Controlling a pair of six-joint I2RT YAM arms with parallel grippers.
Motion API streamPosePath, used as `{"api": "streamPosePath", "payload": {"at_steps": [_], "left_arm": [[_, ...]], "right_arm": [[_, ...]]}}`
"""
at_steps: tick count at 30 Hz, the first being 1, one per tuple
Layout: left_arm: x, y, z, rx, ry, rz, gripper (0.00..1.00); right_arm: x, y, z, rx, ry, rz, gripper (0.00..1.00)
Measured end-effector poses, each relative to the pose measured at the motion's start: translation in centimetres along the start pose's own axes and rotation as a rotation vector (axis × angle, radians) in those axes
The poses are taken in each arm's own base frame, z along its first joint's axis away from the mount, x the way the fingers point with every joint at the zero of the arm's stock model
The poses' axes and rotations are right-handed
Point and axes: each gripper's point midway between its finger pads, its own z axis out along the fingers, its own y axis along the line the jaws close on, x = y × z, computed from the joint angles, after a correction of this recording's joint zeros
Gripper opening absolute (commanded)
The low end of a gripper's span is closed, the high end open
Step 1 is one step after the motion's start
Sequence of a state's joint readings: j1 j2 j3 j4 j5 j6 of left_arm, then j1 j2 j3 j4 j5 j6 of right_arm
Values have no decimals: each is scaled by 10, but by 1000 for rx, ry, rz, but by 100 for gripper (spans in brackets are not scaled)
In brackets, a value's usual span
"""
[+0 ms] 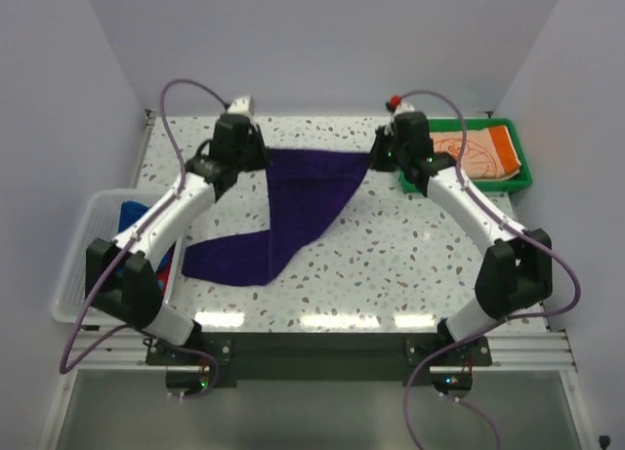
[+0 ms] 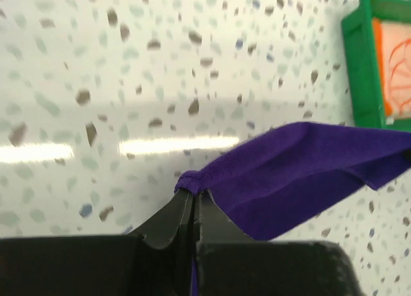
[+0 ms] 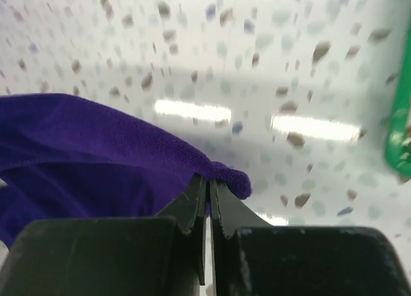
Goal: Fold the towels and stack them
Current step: Flatten out the crumpled towel
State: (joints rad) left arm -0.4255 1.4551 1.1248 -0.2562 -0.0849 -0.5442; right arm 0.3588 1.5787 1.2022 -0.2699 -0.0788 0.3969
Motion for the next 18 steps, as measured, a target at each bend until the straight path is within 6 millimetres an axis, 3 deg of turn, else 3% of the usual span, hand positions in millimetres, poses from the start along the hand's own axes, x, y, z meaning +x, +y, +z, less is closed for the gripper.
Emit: {"api": "streamPosePath", "payload": {"at_steps": [2, 3, 5, 8, 10, 12, 14, 18], "left_arm": [[-58, -12, 1, 3, -68, 8, 0], [-90, -21, 0, 19, -118, 11, 0], [-153, -39, -8, 43, -201, 16, 0], [-255, -69, -40, 117, -393, 14, 0], [-295, -78, -69, 157, -496, 16, 0], [-315, -81, -99, 190, -568, 19, 0], [-314, -81, -124, 212, -594, 26, 0], [-279, -75, -148, 236, -556, 41, 0]], "right_arm": [[-64, 12, -21, 5, -126, -36, 0], [-82, 14, -29, 6, -169, -43, 0], [-140, 28, -57, 2, -300, -72, 0], [-219, 51, -105, -17, -505, -116, 0], [-255, 66, -135, -40, -611, -145, 0], [-271, 74, -155, -56, -671, -171, 0], [-273, 80, -166, -73, -696, -194, 0], [-243, 73, -160, -81, -635, -211, 0]]}}
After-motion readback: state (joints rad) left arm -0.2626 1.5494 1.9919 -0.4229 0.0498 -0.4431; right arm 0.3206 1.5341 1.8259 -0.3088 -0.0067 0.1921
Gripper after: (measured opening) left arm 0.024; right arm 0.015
